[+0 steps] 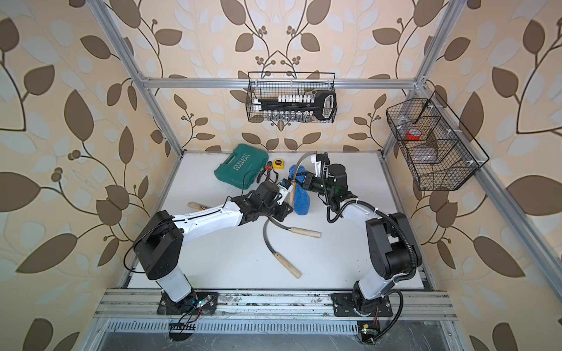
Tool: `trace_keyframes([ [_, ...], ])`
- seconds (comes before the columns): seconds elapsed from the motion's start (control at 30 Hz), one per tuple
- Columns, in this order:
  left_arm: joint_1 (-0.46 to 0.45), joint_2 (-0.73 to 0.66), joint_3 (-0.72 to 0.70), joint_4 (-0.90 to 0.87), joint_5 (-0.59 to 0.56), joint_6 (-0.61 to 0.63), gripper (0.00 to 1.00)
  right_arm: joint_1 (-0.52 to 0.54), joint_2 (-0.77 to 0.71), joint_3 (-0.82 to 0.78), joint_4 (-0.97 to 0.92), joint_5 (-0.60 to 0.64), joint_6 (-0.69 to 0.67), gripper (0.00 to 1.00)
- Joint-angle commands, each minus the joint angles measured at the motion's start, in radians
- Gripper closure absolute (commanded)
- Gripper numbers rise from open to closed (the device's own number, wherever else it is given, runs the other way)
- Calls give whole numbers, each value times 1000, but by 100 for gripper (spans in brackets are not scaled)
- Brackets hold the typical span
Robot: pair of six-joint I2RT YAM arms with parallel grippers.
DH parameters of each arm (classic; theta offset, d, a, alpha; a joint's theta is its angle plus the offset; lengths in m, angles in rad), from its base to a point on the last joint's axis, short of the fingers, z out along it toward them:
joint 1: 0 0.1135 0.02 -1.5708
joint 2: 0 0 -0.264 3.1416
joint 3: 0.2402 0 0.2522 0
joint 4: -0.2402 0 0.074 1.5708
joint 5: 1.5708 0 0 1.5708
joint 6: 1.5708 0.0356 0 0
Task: Wipe small sickles with rags
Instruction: Wipe the small sickle.
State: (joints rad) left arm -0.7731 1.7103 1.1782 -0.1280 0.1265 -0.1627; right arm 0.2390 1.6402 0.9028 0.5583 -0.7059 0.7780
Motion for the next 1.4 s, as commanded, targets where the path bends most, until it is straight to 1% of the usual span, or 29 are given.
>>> trace_keyframes([
  [0.0,-7,-23,14,34,-18,9,100,37,-36,-83,18,-37,-13,80],
  [0.17,-7,-32,7,37,-21,6,100,87,-48,-150,-1,-3,-55,80],
  [0.47,-7,-37,1,41,-30,6,100,94,8,-167,15,-4,-62,81],
  [0.63,-6,-41,-2,42,-30,6,100,92,13,-127,9,-42,-47,82],
  [0.87,-6,-39,-2,45,-26,5,100,70,-92,-12,-120,-18,-70,82],
  [0.97,-7,-37,-2,44,-25,6,100,45,-119,41,-161,-22,-76,82],
  [1.1,-7,-37,0,44,-25,6,100,23,-137,68,-188,-24,-82,80],
  [1.23,-8,-40,-2,46,-29,6,100,33,-126,27,-160,-43,-75,80],
  [1.37,-8,-39,-2,45,-31,6,100,53,-141,-70,-120,-36,-84,80],
])
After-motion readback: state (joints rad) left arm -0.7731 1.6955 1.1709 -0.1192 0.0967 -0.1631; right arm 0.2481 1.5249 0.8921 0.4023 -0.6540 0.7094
